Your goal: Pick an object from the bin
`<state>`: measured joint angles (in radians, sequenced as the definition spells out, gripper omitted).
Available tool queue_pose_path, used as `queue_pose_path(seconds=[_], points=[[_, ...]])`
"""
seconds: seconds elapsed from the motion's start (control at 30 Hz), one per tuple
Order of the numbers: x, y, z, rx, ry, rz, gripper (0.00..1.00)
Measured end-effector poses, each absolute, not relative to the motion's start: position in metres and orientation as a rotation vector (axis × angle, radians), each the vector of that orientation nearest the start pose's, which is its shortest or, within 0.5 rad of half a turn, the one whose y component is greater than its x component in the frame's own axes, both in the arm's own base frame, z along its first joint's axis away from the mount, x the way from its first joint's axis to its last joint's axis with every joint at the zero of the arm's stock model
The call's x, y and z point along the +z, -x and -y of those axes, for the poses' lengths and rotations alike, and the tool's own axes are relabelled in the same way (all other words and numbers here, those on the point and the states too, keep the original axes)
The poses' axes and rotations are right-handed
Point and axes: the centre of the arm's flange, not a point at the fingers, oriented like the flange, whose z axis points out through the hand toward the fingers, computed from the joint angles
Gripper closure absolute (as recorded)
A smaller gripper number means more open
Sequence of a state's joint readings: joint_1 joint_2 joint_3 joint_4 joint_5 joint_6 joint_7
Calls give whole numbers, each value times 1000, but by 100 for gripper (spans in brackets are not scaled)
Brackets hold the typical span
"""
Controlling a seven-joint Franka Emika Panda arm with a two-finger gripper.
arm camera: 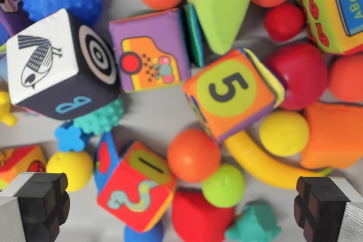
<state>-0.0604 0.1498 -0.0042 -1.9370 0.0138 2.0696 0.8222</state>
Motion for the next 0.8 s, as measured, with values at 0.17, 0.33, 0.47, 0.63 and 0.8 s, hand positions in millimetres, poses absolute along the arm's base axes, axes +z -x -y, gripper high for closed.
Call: queue_pose_path(seconds=[0.17,0.33,0.47,0.63,0.8], points=[[405,-589,33,36,2840,-1334,0],[401,-590,26,35,2858,-1292,0],[398,-592,19,34,2876,-1251,0],[391,-594,7,33,2905,-1183,0],[385,-596,-5,31,2933,-1109,0]])
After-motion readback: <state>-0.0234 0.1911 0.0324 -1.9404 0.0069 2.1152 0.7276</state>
